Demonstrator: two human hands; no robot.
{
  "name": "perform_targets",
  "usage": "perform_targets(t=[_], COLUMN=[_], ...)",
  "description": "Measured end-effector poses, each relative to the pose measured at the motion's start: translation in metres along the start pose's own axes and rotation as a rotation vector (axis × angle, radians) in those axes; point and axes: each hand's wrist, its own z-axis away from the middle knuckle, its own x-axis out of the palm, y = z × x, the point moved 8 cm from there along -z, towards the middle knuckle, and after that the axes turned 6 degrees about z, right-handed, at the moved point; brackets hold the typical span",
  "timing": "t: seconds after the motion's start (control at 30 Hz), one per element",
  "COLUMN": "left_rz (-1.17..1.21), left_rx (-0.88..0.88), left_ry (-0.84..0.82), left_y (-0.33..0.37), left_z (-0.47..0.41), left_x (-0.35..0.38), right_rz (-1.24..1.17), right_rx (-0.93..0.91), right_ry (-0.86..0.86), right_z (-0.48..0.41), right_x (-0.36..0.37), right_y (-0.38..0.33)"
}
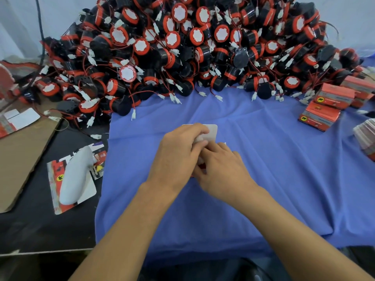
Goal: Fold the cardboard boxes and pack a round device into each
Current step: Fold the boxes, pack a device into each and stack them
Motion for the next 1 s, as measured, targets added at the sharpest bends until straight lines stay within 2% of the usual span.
perform_targets(t=[0.27, 0.43, 0.7, 1.0], left_rz=[-0.416, -0.593, -0.640, -0.378], left_rx=[-0.035, -0.049, -0.092, -0.204], left_ry=[-0.016, -0.126, -0.350, -0.329], left_y=[-0.009, -0.011, -0.015, -0.021], left_z=[0.017, 0.021, 0.027, 0.020], left_x=[-0.019, -0.017, -0.004, -0.006], right_rz=[-0.062, -0.081, -0.073, -0.175], right_rx=[0.030, 0.023, -0.012, -0.044], right_ry=[0.034, 0.020, 0.071, 0.141], right_z=[0.001, 0.002, 0.005, 0.007], right_x=[0.003, 0.005, 0.004, 0.000], right_y=[0.002, 0.003, 0.003, 0.009])
